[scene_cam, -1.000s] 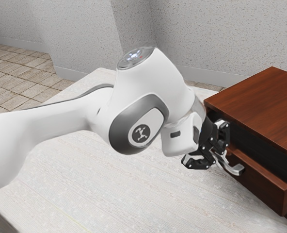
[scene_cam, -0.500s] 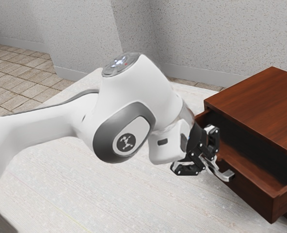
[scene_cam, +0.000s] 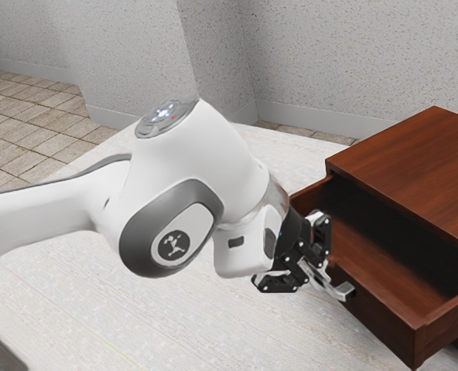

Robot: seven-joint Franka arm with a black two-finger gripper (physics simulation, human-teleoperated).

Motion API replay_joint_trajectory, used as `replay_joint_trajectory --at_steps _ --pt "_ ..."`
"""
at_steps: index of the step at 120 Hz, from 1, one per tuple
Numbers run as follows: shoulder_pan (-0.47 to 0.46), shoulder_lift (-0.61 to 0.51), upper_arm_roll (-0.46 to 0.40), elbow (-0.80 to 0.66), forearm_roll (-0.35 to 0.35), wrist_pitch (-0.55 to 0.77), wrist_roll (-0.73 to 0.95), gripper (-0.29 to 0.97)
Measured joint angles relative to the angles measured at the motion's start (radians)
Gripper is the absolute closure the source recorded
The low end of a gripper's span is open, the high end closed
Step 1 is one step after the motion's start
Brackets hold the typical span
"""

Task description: Pull the drawer handle with one arm to open the drawer

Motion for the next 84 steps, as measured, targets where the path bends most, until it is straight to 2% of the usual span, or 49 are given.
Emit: replay_joint_trajectory --at_steps 84 --pt "0.003 -0.166 0.005 -0.163 0.000 0.019 -0.005 0.70"
